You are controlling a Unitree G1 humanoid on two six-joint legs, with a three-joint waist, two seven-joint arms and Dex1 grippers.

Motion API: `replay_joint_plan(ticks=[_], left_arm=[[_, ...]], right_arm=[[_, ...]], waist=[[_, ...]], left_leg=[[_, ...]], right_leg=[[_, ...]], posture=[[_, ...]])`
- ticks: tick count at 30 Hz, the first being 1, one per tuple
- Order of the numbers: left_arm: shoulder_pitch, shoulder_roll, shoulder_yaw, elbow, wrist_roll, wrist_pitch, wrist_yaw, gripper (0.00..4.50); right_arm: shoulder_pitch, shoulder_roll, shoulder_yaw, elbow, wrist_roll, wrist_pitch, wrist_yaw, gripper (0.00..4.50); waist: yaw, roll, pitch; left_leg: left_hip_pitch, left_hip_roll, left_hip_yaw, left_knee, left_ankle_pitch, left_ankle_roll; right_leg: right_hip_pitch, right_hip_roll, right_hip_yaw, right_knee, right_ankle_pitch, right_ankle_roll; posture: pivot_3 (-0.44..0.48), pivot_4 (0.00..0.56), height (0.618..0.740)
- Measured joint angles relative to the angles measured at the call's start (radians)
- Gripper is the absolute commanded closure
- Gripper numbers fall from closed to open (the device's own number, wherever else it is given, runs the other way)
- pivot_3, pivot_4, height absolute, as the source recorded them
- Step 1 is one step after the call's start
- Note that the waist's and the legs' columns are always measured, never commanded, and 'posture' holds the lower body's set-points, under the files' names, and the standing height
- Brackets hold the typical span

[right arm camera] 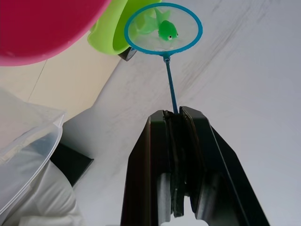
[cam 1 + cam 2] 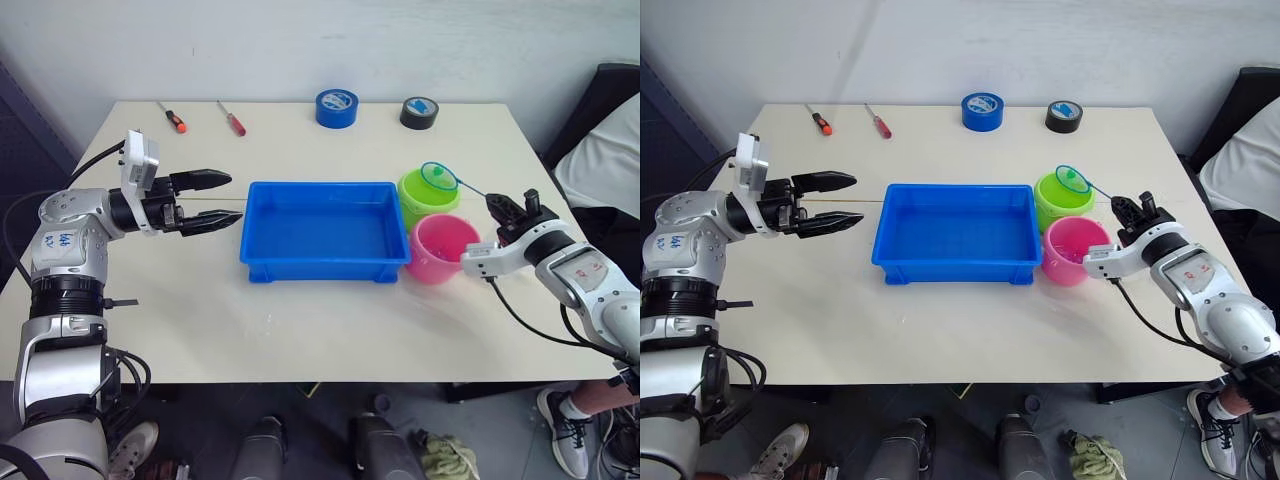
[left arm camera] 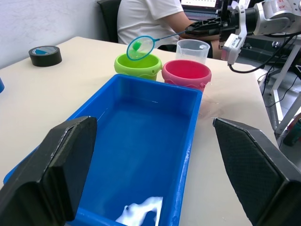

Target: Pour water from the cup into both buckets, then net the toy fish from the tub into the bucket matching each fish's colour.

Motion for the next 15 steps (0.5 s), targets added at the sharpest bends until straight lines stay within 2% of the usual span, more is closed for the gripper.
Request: replay_joint_plan(ticks=[15], left_arm=[[0.001, 0.0, 0.001, -0.001, 0.001, -0.001, 0.003, 0.19]], right_arm=[[-0.016, 0.017, 0.0, 0.026, -0.128, 0.035, -0.059, 4.5]], waist=[[0.0, 0.0, 0.0]], left_leg=[[0.0, 0.0, 0.002, 0.0, 0.0, 0.0]], right_leg=[[0.0, 0.0, 0.0, 0.001, 0.0, 0.0]], posture=[[0.0, 0.15, 0.734]])
